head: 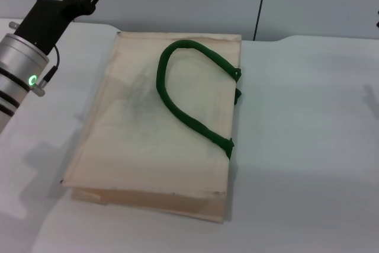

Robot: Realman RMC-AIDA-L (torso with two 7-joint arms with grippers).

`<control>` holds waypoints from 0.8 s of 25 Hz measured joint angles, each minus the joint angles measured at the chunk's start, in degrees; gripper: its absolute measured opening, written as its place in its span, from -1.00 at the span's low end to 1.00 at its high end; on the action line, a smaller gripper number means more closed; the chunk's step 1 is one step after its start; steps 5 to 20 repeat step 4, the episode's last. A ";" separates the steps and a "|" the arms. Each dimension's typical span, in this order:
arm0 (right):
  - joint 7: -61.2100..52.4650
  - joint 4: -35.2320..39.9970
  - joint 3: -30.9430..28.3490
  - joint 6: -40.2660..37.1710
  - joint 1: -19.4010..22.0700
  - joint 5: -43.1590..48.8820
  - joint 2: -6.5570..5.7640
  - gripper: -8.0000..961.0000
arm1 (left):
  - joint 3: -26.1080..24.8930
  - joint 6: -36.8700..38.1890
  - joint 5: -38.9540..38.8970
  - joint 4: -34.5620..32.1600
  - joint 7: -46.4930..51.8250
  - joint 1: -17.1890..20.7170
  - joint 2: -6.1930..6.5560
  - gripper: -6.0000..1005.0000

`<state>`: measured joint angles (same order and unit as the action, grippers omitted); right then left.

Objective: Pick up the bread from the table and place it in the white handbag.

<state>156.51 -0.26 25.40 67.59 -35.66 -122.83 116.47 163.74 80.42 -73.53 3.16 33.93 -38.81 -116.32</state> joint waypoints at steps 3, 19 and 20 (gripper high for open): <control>0.00 -0.15 -0.22 0.52 0.35 -0.03 0.00 0.84 | 0.00 0.00 0.00 -0.02 -0.01 -0.07 0.00 0.48; 0.00 -0.16 -0.22 0.54 0.41 -0.04 -0.01 0.84 | 0.00 0.00 0.00 -0.03 -0.01 -0.10 0.00 0.48; 0.00 -0.16 -0.22 0.54 0.41 -0.04 -0.01 0.84 | 0.00 0.00 0.00 -0.03 -0.01 -0.10 0.00 0.48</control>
